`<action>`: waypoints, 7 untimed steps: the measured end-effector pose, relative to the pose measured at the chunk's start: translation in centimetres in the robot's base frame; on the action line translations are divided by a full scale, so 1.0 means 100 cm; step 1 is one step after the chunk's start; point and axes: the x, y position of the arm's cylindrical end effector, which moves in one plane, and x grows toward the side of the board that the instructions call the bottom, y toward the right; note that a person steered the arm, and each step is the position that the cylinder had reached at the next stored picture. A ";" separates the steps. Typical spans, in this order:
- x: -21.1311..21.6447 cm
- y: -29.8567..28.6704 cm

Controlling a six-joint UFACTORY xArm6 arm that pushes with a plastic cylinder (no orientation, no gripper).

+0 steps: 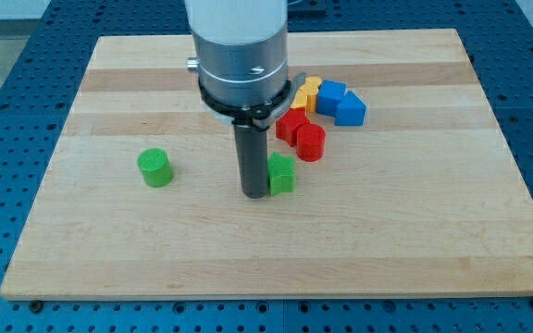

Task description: Move the green star below the red circle

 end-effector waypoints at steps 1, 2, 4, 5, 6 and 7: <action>-0.009 -0.001; -0.010 -0.026; -0.032 -0.038; -0.032 -0.024; -0.030 -0.003; -0.012 0.020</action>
